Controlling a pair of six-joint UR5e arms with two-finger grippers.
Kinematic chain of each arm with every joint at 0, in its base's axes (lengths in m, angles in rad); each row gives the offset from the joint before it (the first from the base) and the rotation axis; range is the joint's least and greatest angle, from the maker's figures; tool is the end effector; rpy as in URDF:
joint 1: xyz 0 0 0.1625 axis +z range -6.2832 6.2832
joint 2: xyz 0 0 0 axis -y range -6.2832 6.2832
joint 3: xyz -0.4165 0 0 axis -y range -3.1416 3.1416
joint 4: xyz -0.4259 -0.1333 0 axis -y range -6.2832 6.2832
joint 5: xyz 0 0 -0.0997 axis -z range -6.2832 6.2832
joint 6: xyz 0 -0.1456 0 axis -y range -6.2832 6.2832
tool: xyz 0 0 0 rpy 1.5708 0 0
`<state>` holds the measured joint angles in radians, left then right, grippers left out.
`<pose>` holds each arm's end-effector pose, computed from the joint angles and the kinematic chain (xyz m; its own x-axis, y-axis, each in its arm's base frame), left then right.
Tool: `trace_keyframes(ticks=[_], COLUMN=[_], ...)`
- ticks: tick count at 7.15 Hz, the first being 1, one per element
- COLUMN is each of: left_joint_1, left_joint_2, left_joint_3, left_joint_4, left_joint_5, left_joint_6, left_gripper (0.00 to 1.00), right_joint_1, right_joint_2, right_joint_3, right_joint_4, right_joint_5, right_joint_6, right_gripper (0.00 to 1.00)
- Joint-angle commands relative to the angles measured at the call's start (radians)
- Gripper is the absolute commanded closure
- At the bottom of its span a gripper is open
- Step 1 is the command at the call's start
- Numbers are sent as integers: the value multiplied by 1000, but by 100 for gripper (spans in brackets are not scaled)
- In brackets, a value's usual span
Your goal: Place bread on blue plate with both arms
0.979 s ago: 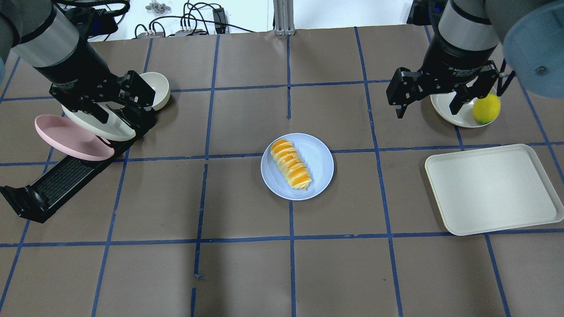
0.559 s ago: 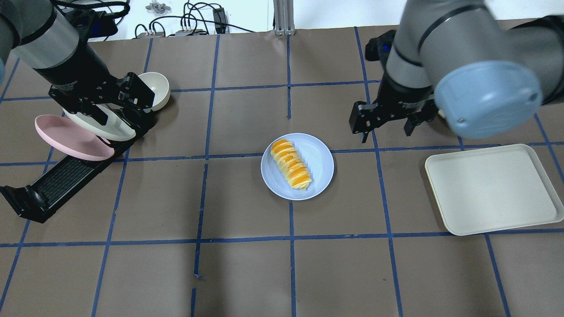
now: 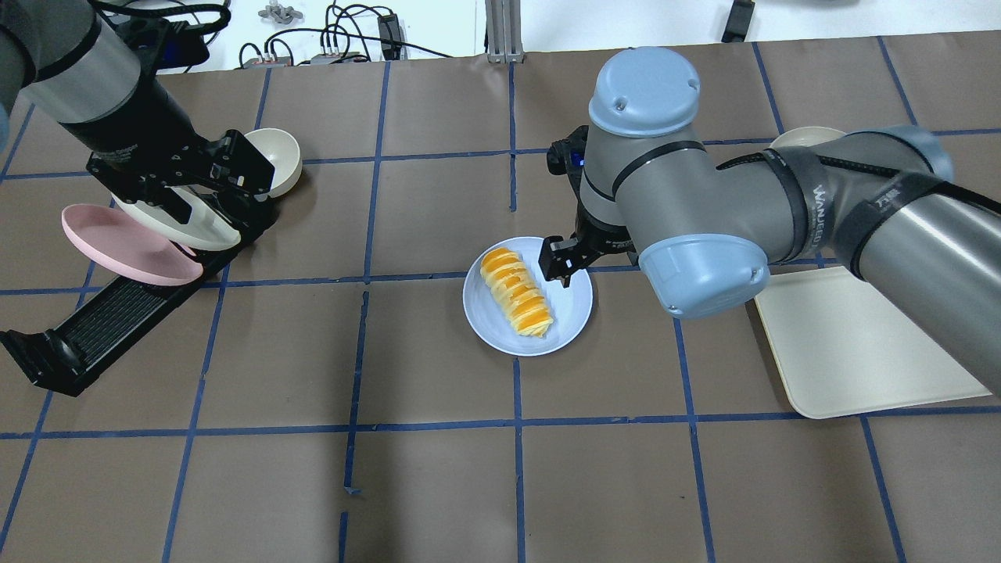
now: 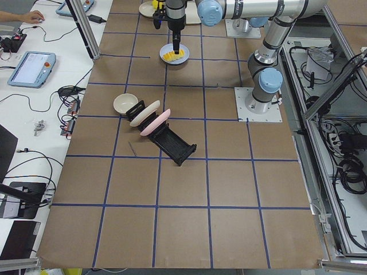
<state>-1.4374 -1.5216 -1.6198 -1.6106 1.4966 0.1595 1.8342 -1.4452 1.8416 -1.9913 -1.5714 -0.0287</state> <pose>-0.0764 -0.5140 0.4295 -0.9966 0.0235 0.0794 0.0257 0.9993 0.0273 0.2714 -0.4946 0.2681 -0.9576 -0.2879 0.0013 -0.2879 0.9574 -0.0241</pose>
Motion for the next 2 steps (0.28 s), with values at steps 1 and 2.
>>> trace_keyframes(ticks=[1, 2], left_joint_1=[0, 0], left_joint_2=[0, 0], left_joint_3=[0, 0], left_joint_4=[0, 0], left_joint_5=[1, -1], left_joint_6=[0, 0], left_gripper=[0, 0], right_joint_1=[0, -1], right_joint_2=[2, 2], right_joint_3=[-2, -4], right_joint_4=[-3, -3], right_joint_5=[-7, -9], right_joint_6=[-7, -7], right_gripper=[0, 0])
